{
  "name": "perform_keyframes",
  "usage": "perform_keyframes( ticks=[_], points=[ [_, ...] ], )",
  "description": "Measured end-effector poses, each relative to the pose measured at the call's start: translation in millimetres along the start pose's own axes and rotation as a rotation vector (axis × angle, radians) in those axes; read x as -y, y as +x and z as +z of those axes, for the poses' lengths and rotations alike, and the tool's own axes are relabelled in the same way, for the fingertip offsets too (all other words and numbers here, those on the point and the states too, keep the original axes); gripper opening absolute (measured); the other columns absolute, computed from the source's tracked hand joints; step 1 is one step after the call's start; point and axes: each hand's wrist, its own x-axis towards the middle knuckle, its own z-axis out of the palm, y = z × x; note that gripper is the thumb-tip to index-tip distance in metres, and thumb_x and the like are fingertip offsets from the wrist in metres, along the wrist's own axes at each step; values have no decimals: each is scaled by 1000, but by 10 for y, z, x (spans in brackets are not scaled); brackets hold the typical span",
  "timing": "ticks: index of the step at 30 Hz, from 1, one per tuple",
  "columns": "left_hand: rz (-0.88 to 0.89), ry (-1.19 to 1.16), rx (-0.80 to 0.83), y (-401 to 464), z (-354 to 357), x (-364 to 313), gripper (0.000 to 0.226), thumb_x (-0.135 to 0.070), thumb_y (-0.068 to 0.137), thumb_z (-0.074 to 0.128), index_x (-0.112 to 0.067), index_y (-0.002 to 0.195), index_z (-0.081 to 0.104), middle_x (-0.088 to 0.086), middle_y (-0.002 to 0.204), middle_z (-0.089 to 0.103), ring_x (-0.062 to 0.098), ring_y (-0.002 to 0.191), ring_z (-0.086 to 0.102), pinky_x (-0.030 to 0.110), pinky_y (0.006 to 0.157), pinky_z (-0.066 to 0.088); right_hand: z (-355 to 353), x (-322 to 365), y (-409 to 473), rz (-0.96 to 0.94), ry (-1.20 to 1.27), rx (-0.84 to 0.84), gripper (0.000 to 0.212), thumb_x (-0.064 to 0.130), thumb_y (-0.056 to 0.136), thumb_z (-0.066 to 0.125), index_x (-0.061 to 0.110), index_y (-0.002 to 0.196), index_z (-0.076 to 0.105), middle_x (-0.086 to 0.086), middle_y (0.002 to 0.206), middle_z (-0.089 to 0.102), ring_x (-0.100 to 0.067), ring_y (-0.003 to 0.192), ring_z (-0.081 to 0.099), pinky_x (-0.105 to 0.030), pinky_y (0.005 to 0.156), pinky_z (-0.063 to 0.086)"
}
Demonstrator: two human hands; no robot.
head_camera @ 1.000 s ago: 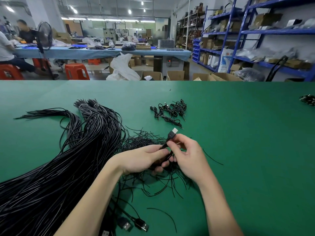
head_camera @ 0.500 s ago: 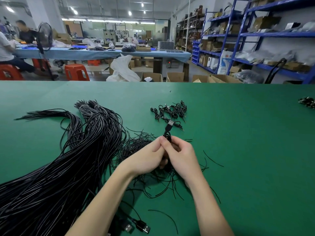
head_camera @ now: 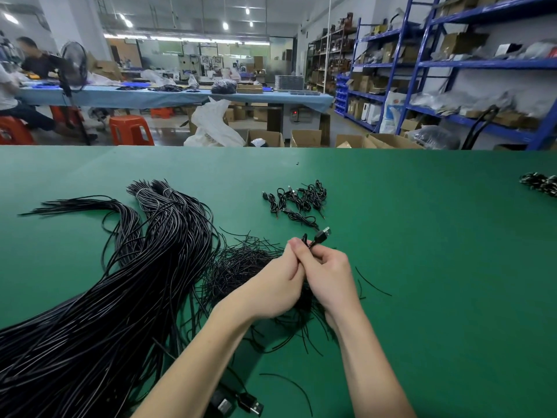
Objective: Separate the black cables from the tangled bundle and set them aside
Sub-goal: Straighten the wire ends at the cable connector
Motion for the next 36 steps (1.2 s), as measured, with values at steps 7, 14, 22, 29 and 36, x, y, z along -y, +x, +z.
perform_keyframes(
  ticks=[7,14,22,29,36],
  points=[
    [-218,-809,140,-41,-71,-17,18,-16,109,37,-10,102,52,-2,75,46,9,61,40,23,60,38,-103,-19,88,182,184,184,28,46,86,74,20,92,84,-1,68,64,-9,58,58,-22,66,55],
    [-228,-912,382,-126,-260,31,20,-18,106,38,-7,99,54,4,81,55,18,77,56,30,72,45,-164,-117,201,287,365,457,44,45,83,74,6,101,80,-4,61,47,-13,48,49,-26,46,50],
    [-264,-837,40,-9,-97,156,26,-21,110,34,-16,86,43,-8,65,37,8,56,36,20,52,32,-167,-179,290,130,-142,148,33,53,97,61,26,96,80,17,93,78,4,69,63,-26,75,49],
    [-270,-845,-193,46,-128,252,26,-20,111,33,-16,88,45,-10,63,39,8,53,32,19,49,34,-210,-235,104,-94,-970,173,13,52,86,71,49,98,74,31,91,69,1,93,60,-24,74,44],
    [-246,-602,-230,59,-89,295,25,-17,108,30,-16,86,43,-13,57,37,8,50,33,20,48,33,-137,-149,14,-113,-1025,142,8,49,86,71,44,92,72,27,80,69,0,77,56,-14,58,31]
  ],
)
